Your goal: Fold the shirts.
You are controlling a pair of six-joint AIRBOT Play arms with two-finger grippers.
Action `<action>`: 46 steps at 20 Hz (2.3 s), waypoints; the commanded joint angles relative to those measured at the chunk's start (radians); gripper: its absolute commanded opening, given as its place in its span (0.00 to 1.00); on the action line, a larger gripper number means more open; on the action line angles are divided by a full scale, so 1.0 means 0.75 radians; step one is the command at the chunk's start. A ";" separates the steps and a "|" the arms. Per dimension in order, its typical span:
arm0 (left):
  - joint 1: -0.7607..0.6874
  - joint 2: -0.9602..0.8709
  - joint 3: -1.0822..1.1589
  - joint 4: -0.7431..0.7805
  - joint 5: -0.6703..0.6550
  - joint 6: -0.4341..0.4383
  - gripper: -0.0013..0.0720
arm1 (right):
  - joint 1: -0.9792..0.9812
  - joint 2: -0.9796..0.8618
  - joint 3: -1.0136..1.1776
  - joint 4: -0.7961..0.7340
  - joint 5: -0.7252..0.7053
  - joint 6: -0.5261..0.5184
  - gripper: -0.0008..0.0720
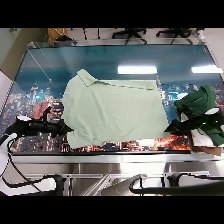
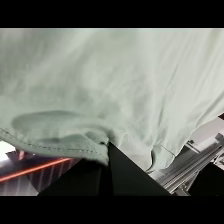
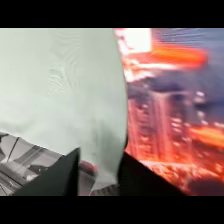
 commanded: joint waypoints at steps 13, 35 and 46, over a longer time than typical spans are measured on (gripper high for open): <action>0.134 0.757 1.147 -0.977 -0.220 -0.083 0.03 | 0.051 0.586 1.304 0.578 -0.075 -0.144 0.04; -0.161 -0.179 0.926 0.271 0.186 -0.215 0.04 | 0.340 -0.467 1.050 0.630 -0.363 -0.268 0.04; -0.142 -0.670 1.511 0.432 -0.063 -0.405 0.03 | 0.273 -0.709 1.160 0.520 -0.331 -0.261 0.04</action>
